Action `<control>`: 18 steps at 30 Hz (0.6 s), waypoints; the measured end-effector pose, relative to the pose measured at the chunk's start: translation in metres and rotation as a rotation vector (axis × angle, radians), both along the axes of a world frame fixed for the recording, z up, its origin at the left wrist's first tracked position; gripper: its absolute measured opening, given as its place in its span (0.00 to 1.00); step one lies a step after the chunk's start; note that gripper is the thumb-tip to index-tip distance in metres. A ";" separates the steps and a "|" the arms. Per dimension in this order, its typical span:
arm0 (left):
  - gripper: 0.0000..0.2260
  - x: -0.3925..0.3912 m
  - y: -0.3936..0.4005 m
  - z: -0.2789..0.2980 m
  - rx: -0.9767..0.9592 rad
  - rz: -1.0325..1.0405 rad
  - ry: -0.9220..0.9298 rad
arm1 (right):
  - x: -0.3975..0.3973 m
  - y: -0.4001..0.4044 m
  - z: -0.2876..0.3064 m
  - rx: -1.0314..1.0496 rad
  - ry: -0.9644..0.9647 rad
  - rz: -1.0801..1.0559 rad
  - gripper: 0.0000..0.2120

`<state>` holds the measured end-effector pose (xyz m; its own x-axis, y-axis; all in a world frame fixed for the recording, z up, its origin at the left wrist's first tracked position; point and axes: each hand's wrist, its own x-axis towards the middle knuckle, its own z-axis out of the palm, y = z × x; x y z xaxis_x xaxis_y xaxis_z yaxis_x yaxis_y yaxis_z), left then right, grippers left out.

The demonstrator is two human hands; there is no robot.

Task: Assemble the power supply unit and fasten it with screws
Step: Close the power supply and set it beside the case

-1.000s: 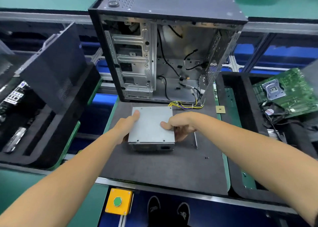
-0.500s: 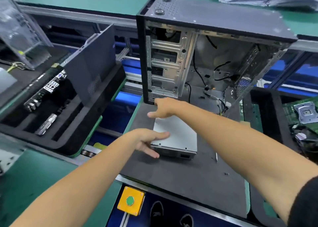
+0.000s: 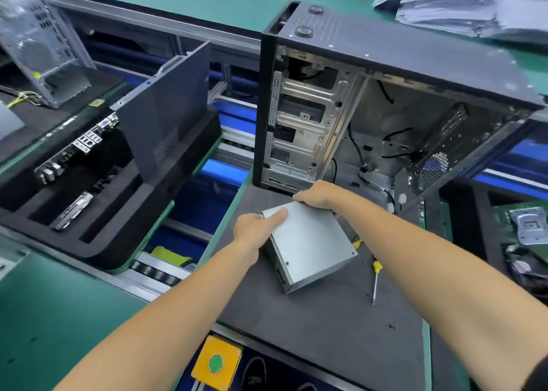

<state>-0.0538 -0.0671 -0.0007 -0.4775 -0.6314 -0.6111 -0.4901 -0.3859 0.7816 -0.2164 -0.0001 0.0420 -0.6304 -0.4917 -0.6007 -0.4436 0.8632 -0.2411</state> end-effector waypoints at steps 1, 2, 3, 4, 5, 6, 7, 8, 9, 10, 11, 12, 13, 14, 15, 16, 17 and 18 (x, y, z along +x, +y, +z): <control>0.21 0.000 0.003 -0.004 -0.005 0.015 0.014 | -0.003 0.001 0.000 0.001 0.008 0.018 0.33; 0.23 0.000 0.004 -0.007 0.030 0.039 0.036 | -0.003 0.000 0.001 0.019 0.039 0.070 0.35; 0.25 0.001 0.004 -0.012 0.089 0.067 0.060 | -0.001 -0.001 0.001 0.037 0.080 0.138 0.35; 0.26 0.002 0.001 -0.017 0.135 0.080 0.089 | 0.002 -0.004 0.000 0.036 0.117 0.203 0.34; 0.24 0.005 -0.006 -0.022 0.152 0.060 0.116 | 0.006 -0.007 -0.001 0.020 0.140 0.247 0.32; 0.21 0.010 -0.013 -0.025 0.171 0.019 0.153 | 0.012 -0.010 -0.002 0.005 0.153 0.276 0.31; 0.15 0.017 -0.021 -0.028 0.199 -0.041 0.207 | 0.017 -0.013 -0.003 0.003 0.153 0.306 0.31; 0.12 0.025 -0.029 -0.032 0.198 -0.143 0.253 | 0.021 -0.016 -0.003 0.014 0.136 0.347 0.33; 0.15 0.032 -0.036 -0.037 0.137 -0.286 0.261 | 0.021 -0.019 -0.004 0.036 0.100 0.386 0.37; 0.19 0.036 -0.041 -0.040 0.035 -0.443 0.226 | 0.020 -0.020 -0.003 0.066 0.050 0.413 0.41; 0.21 0.038 -0.044 -0.042 -0.077 -0.568 0.177 | 0.018 -0.022 0.000 0.101 -0.004 0.439 0.44; 0.22 0.037 -0.045 -0.044 -0.164 -0.637 0.151 | 0.016 -0.024 0.003 0.137 -0.051 0.470 0.46; 0.22 0.034 -0.045 -0.044 -0.220 -0.657 0.142 | 0.015 -0.025 0.004 0.167 -0.081 0.500 0.46; 0.21 0.031 -0.046 -0.046 -0.265 -0.654 0.146 | 0.015 -0.027 0.004 0.185 -0.093 0.522 0.45; 0.20 0.028 -0.047 -0.047 -0.297 -0.644 0.150 | 0.015 -0.028 0.004 0.186 -0.098 0.536 0.45; 0.19 0.026 -0.048 -0.050 -0.325 -0.629 0.155 | 0.016 -0.028 0.003 0.177 -0.101 0.541 0.44; 0.18 0.025 -0.048 -0.052 -0.355 -0.619 0.155 | 0.017 -0.028 0.001 0.160 -0.104 0.540 0.42; 0.17 0.025 -0.048 -0.055 -0.391 -0.609 0.156 | 0.018 -0.027 0.000 0.143 -0.106 0.535 0.39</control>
